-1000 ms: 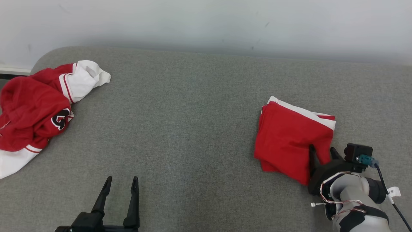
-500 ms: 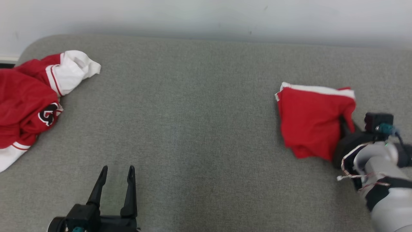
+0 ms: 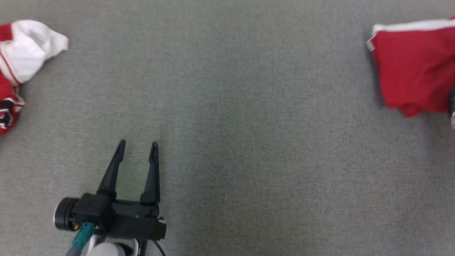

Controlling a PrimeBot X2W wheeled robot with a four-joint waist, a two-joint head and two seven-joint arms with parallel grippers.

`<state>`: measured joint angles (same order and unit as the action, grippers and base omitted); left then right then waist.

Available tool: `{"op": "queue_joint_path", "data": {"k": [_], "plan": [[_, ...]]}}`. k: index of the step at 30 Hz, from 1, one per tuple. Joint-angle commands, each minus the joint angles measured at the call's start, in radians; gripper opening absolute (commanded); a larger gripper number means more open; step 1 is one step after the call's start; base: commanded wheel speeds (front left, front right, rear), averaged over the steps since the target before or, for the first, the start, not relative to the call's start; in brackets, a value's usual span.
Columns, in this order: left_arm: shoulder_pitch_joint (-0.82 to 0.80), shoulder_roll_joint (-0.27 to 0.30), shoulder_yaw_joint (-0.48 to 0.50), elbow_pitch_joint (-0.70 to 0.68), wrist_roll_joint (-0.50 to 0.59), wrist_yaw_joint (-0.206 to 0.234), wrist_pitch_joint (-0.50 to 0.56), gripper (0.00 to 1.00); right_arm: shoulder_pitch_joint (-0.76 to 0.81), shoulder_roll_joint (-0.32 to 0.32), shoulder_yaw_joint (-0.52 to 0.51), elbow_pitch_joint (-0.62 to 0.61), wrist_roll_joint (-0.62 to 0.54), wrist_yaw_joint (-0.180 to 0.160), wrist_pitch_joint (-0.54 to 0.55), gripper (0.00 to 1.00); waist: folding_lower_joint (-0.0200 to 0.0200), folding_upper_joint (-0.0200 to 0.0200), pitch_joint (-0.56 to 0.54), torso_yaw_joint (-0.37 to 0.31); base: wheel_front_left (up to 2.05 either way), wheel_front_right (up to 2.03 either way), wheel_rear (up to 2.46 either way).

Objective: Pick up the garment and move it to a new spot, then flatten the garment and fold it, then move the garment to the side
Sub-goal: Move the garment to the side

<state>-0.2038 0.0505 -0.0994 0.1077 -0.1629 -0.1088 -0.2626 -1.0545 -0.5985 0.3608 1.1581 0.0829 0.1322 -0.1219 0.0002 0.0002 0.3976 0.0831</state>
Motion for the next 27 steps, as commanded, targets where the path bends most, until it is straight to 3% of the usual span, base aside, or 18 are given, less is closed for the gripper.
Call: {"op": "queue_joint_path", "data": {"k": [1, 14, 21, 27], "plan": [[-0.017, 0.0, 0.0, -0.01, 0.005, -0.002, -0.003, 1.0, -0.019, -0.012, 0.015, -0.005, 0.002, -0.002, 0.008, 0.0, -0.0002, -0.0002, 0.044, -0.023, 0.0, 0.0, 0.0], [-0.046, -0.001, -0.01, -0.098, 0.017, -0.001, -0.003, 1.0, -0.127, -0.253, 0.226, -0.062, 0.088, -0.002, 0.085, 0.0, -0.0002, -0.0002, 0.1, -0.023, 0.0, 0.0, 0.0], [-0.06, 0.0, -0.004, -0.127, 0.024, -0.002, -0.003, 1.0, -0.171, -0.313, 0.29, -0.106, 0.142, -0.002, 0.104, 0.0, -0.0002, -0.0002, 0.125, -0.027, 0.0, 0.0, 0.0], [-0.062, 0.0, 0.002, -0.136, 0.029, -0.003, -0.003, 1.0, -0.184, -0.319, 0.31, -0.12, 0.164, -0.002, 0.122, 0.0, -0.0002, -0.0002, 0.135, -0.03, 0.0, 0.0, 0.0]]}}
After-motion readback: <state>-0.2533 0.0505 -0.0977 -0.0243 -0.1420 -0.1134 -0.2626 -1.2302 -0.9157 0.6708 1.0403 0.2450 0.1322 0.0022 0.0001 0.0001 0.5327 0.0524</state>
